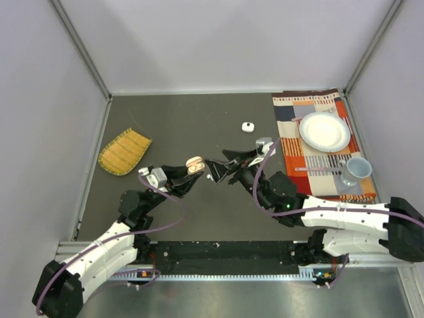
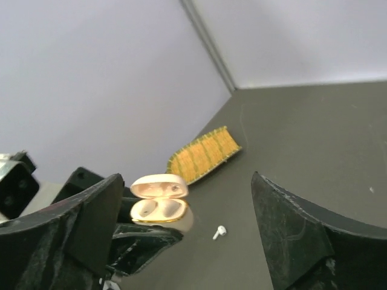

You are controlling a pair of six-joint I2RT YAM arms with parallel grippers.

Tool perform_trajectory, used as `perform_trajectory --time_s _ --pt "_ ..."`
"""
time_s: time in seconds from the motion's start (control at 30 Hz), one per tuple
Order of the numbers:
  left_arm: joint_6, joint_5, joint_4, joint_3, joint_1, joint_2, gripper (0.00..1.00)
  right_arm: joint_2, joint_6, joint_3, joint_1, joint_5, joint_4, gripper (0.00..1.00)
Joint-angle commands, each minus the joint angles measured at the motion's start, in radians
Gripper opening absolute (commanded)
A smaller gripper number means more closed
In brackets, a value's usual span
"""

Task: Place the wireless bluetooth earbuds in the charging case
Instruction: Insert the left earbud into the left side groove of the charging case, then close the charging case with the earbuds.

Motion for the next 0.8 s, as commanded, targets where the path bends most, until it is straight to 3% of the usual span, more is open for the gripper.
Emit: perform_trajectory --time_s 0.0,0.1,0.17,0.27,0.43,0.5,0.77 --pt "-0.013 -0.002 0.055 0.032 -0.002 -0.007 0.00 -0.078 0.070 0.058 0.007 0.161 -0.197 0.90" --pt "-0.013 0.012 0.042 0.044 -0.002 -0.004 0.00 -0.124 0.122 0.083 -0.018 0.198 -0.325 0.99" --pt "-0.016 0.018 0.030 0.052 -0.002 -0.003 0.00 -0.127 0.210 0.180 -0.105 0.085 -0.581 0.99" --pt "-0.024 0.024 0.035 0.058 -0.002 0.005 0.00 -0.104 0.278 0.280 -0.196 -0.055 -0.765 0.99" --pt "-0.016 0.058 0.032 0.076 -0.002 0.008 0.00 -0.095 0.254 0.355 -0.268 -0.090 -0.903 0.99" --pt "-0.017 0.049 0.033 0.082 -0.002 0.002 0.00 -0.093 0.284 0.382 -0.343 -0.180 -0.957 0.99" --pt "0.038 0.053 0.059 0.139 -0.002 0.031 0.00 -0.069 0.309 0.510 -0.440 -0.230 -1.035 0.99"
